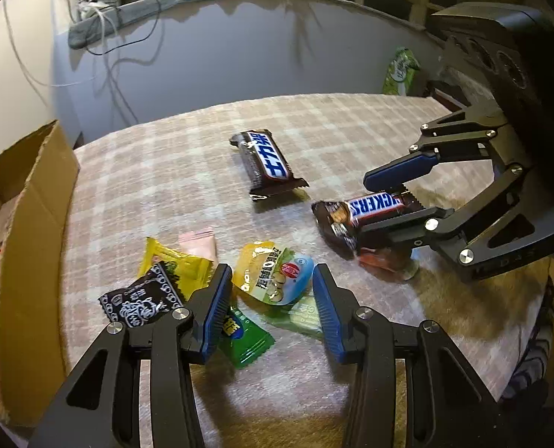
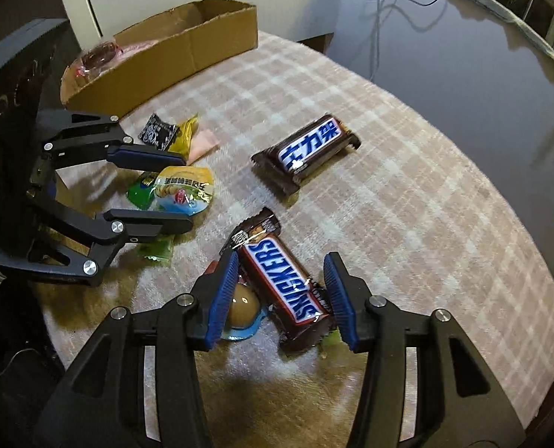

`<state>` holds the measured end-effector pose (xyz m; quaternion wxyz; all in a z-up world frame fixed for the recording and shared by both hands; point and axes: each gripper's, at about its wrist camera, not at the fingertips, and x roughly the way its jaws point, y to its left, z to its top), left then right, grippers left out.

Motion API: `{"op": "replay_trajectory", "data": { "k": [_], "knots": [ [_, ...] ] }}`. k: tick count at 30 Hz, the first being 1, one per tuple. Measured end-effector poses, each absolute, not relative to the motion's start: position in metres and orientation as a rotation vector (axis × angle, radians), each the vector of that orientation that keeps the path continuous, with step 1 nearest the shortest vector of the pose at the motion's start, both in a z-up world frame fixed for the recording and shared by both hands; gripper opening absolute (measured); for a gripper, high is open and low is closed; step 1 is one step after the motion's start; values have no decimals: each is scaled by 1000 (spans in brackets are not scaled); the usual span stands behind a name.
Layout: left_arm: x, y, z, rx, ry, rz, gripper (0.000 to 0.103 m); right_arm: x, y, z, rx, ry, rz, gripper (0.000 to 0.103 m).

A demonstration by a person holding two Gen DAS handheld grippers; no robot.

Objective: Organize snacks
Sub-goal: 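Grasp the yellow-green candy packet with the left tool while the right tool lifts the Snickers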

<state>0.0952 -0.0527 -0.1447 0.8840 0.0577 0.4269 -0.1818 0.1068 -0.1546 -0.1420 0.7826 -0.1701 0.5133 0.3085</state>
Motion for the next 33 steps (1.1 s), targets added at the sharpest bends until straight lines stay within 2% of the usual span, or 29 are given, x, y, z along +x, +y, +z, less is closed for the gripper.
{"op": "replay_trajectory", "data": {
  "k": [5, 12, 17, 33],
  "knots": [
    [97, -59, -146, 143, 890, -390, 44, 110, -170, -150, -346, 1135, 621, 49],
    [99, -65, -146, 177, 883, -395, 42, 112, -185, -147, -292, 1130, 586, 31],
    [99, -62, -144, 156, 878, -386, 38, 111, -190, -146, -253, 1118, 566, 30],
    [83, -36, -105, -22, 764, -370, 38, 107, -197, -110, -166, 1029, 510, 30]
  ]
}}
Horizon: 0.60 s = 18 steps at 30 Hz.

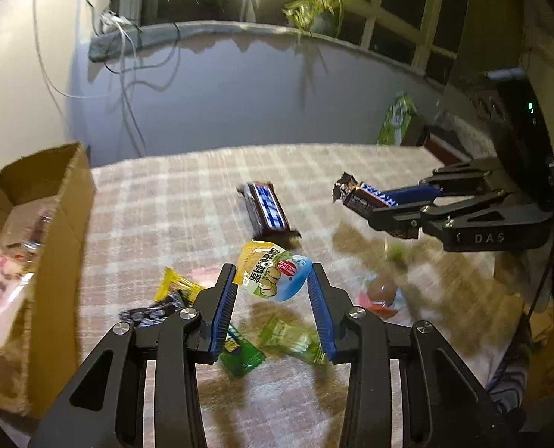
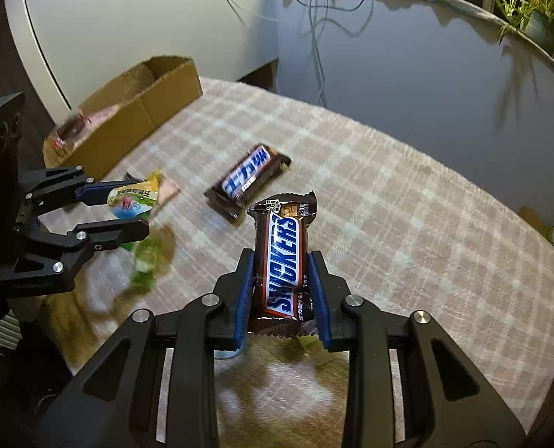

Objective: Organize snacks
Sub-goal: 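Grasp the yellow-green candy packet with the left tool while the right tool lifts the Snickers, then carry the candy packet with the left tool while the right tool carries the Snickers toward the box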

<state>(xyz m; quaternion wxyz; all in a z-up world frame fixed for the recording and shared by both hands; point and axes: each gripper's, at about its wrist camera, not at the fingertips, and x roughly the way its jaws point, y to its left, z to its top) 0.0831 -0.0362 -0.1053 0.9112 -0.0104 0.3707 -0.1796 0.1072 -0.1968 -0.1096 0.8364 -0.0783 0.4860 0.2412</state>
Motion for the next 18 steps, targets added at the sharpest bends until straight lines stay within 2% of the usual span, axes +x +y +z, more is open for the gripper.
{"op": "replay_trajectory", "data": {
  "k": [18],
  "knots": [
    [64, 68, -62, -96, 636, -180, 38, 138, -102, -55, -184, 907, 604, 30]
  ]
}}
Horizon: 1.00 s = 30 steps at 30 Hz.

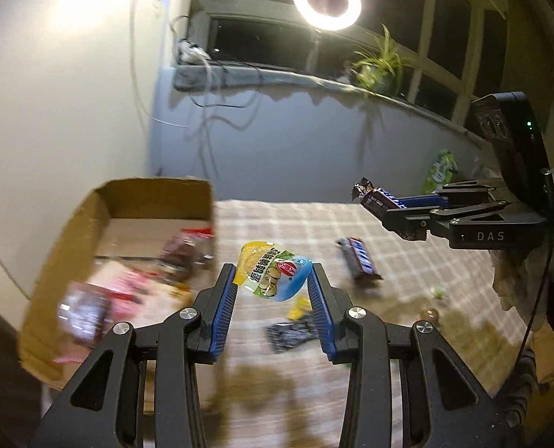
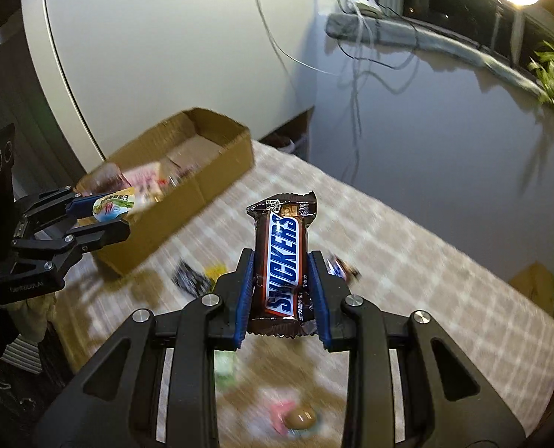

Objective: Organize snacks
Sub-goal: 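Carry the candy packet with the left tool while the right tool carries the Snickers toward the box, then open the left tool over the box while the right tool releases the Snickers there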

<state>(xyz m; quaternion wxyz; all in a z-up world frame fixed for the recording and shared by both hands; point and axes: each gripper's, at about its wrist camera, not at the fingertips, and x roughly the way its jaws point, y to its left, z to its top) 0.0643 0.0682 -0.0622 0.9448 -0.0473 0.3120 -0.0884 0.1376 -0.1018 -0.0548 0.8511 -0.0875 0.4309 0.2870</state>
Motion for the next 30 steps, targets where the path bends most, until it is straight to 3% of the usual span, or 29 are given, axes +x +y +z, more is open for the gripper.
{"op": "replay_trajectory", "data": {
  "k": [12, 30],
  "knots": [
    [73, 136, -54, -121, 609, -55, 37, 170, -10, -44, -218, 882, 702, 30],
    [95, 167, -65, -152, 626, 0, 38, 219, 74, -77, -247, 939, 778, 30]
  ]
}}
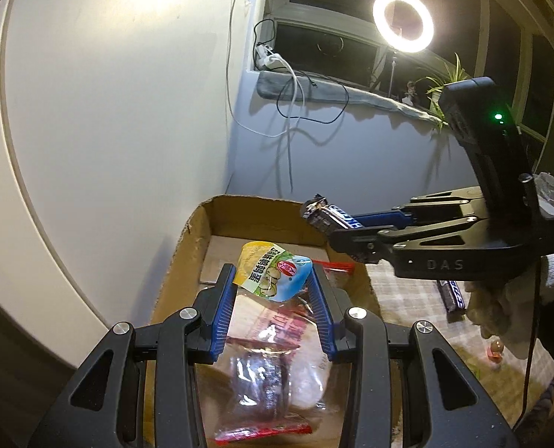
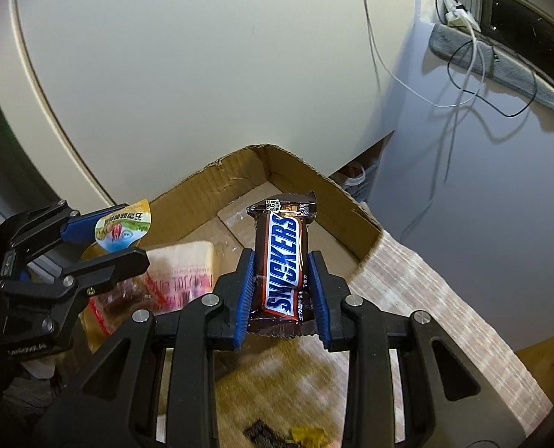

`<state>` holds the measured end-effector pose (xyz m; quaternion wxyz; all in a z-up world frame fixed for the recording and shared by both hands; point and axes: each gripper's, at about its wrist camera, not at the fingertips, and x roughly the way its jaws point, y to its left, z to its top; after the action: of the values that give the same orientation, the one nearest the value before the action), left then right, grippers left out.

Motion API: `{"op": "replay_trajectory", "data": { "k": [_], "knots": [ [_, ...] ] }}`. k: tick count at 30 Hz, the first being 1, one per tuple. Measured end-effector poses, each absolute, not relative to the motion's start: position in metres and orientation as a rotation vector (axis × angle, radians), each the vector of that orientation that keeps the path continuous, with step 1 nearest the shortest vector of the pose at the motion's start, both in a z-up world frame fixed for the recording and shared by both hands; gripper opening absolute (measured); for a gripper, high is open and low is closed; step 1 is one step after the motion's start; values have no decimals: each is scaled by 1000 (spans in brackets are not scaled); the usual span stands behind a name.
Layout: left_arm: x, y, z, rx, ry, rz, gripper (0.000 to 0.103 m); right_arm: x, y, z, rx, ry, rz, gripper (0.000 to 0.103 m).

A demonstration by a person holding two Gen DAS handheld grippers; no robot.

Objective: Organize snacks
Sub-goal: 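Open the left tool over the box while the right tool releases the Snickers there, then move the left tool to the green candy while the right tool approaches the chocolate ball candy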

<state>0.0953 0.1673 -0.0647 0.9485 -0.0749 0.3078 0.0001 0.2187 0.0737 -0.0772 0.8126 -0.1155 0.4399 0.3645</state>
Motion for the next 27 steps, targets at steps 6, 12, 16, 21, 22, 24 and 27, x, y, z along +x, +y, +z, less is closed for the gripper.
{"op": "replay_trajectory", "data": {
  "k": [6, 12, 16, 21, 22, 24, 27],
  "knots": [
    [97, 169, -70, -157, 640, 3, 39, 227, 85, -86, -252, 949, 787, 30],
    [96, 169, -70, -150, 637, 11, 48, 227, 89, -85, -252, 944, 791, 30],
    [93, 169, -68, -148, 634, 16, 55, 224, 86, -82, -254, 921, 767, 66],
    [90, 167, -66, -152, 631, 16, 55, 222, 78, -74, -248, 904, 749, 73],
    [89, 166, -65, -152, 630, 14, 55, 221, 77, -72, -251, 898, 743, 75],
    [87, 163, -63, -147, 626, 11, 55, 218, 73, -67, -251, 886, 732, 81],
    [84, 159, -58, -143, 619, 4, 55, 213, 66, -61, -249, 878, 728, 82]
  ]
}}
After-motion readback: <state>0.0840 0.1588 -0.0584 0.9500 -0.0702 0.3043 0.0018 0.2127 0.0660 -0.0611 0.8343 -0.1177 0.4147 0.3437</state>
